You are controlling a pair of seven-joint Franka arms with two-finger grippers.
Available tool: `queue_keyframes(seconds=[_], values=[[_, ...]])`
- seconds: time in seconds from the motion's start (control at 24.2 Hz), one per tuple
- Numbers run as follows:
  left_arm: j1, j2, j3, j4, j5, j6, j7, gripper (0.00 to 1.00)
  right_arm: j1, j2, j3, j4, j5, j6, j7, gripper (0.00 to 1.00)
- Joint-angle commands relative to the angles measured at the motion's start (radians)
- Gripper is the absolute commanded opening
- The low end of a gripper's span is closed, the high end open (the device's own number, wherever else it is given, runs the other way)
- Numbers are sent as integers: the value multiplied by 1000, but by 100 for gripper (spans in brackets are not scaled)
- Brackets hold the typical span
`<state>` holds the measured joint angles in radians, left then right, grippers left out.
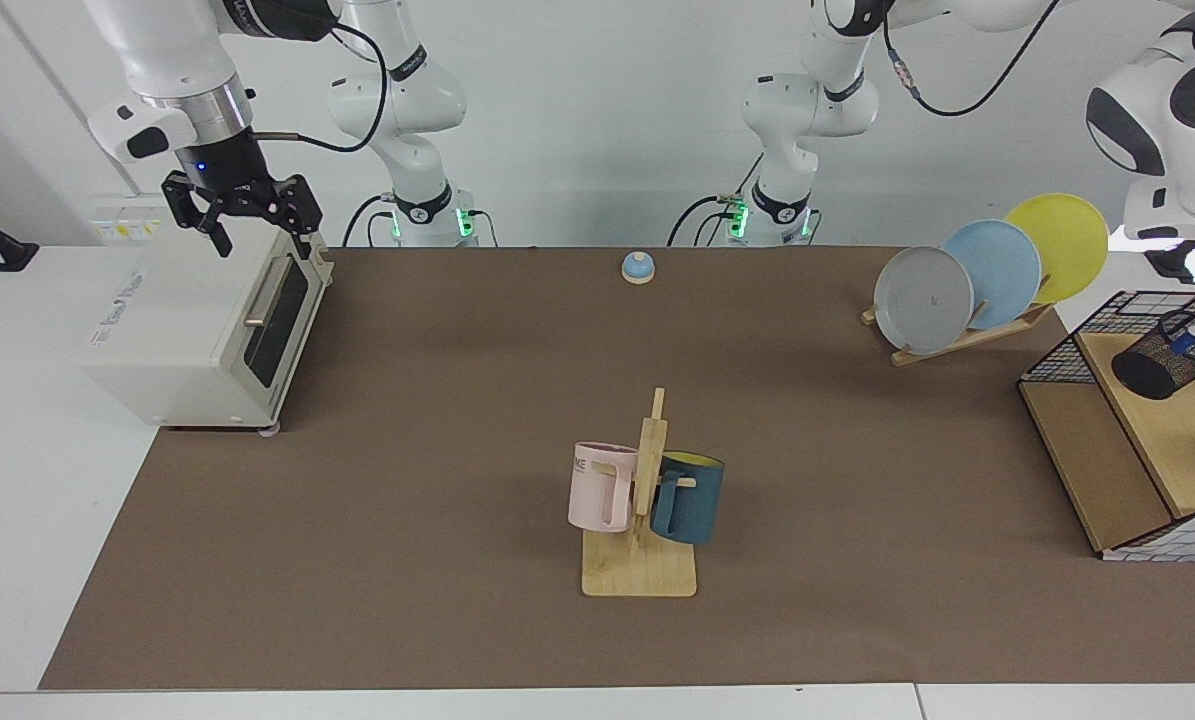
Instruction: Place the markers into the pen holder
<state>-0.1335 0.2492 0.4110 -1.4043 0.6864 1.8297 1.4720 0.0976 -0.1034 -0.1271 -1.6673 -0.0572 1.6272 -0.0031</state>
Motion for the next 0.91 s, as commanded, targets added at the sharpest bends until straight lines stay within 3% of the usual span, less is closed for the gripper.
queue_keyframes(seconds=[0.0,0.16,0.41,0.58,0.78,0.82,0.87], values=[[40,24,17,36,25,-3,57,0,-10,-1,10,11,7,-33,-17,100],[40,18,23,24,30,-36,96,0,1,-9,15,-2,45,-35,-8,100],[34,21,23,-2,71,-41,102,0,-1,-45,15,-62,43,-76,-8,100],[23,119,18,5,93,-43,103,0,2,-45,18,-62,42,-86,-6,100],[23,142,20,11,97,-33,102,0,-6,-47,17,-63,43,-92,-6,100],[23,140,20,11,100,-32,103,4,-9,-47,17,-63,45,-92,-6,100],[26,142,20,10,111,-33,103,16,-9,-47,17,-62,45,-92,-6,100]])
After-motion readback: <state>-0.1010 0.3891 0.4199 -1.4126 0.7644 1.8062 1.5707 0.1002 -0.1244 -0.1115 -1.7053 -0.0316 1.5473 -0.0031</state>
